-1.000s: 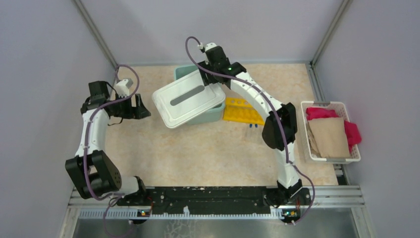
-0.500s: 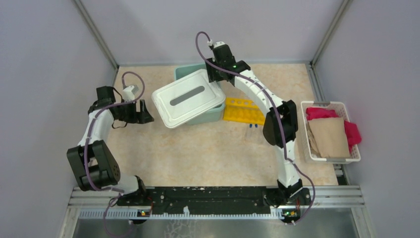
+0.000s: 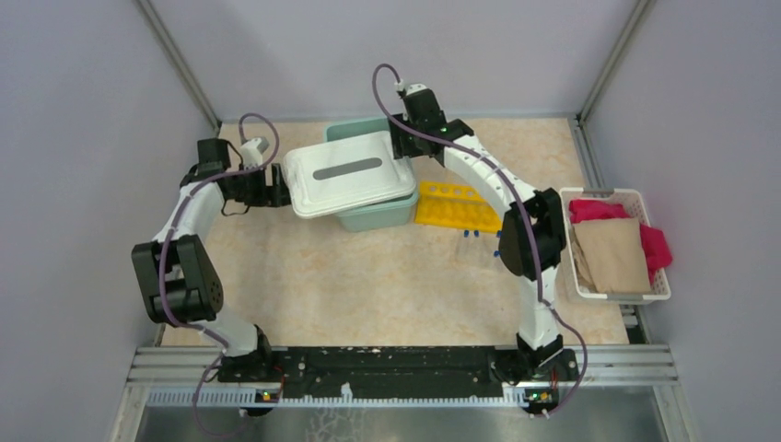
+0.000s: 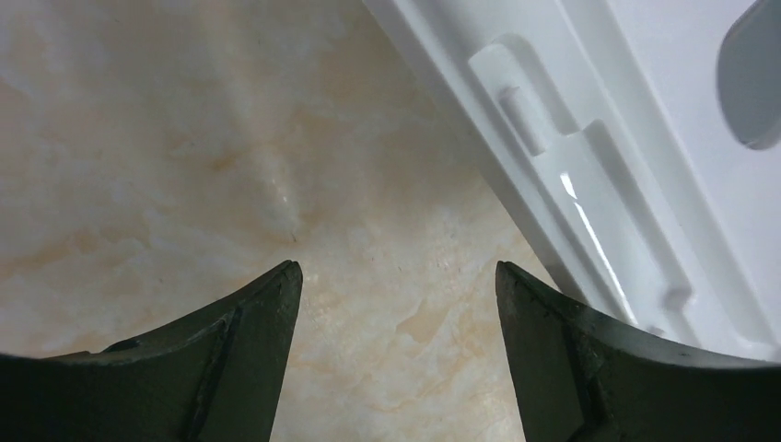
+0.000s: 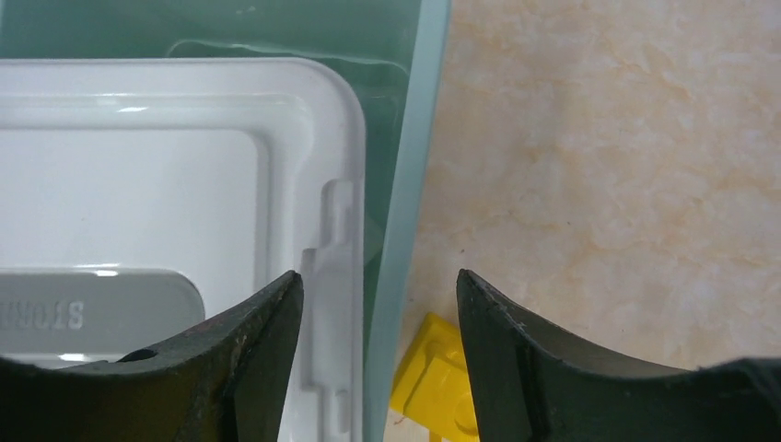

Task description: Organize the chemistry lab equipment

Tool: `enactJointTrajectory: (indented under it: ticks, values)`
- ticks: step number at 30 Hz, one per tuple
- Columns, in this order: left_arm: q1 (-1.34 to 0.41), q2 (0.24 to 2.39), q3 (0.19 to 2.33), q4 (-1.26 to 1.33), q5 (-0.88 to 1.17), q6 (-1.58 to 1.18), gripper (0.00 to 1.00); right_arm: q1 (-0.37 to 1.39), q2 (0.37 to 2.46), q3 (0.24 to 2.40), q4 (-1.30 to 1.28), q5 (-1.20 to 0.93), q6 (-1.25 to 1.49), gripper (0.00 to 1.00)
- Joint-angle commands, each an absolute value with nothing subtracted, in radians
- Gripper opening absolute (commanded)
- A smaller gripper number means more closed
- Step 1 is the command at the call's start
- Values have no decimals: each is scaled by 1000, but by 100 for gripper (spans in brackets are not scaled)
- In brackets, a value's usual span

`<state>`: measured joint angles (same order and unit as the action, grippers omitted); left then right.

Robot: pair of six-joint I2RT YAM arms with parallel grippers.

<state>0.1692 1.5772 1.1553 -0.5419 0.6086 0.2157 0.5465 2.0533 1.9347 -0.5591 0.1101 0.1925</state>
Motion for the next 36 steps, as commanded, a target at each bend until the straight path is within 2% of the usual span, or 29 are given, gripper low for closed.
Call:
enactJointTrajectory:
  ticks: [1,13,17,23,26,30,36]
  values:
    - [129,1636,1276,-494,592,164,83,544,1911,1903,-476,149,213,63]
    - [88,1795,1456,-488,566,112,82,544,1876,1846,-454,139,270,67]
    - [87,1807,1493,-464,548,97,83,544,1908,1861,-472,156,297,65]
    - [121,1842,1623,-510,552,74,85,577,1877,1844,-481,200,262,56]
    - [168,1845,1658,-547,594,69,85,576,1876,1845,-503,250,259,60]
    - [206,1808,1629,-654,646,125,88,561,1932,1908,-553,241,266,61]
    - [210,1565,1415,-715,793,225,89,553,2003,1985,-596,241,277,60]
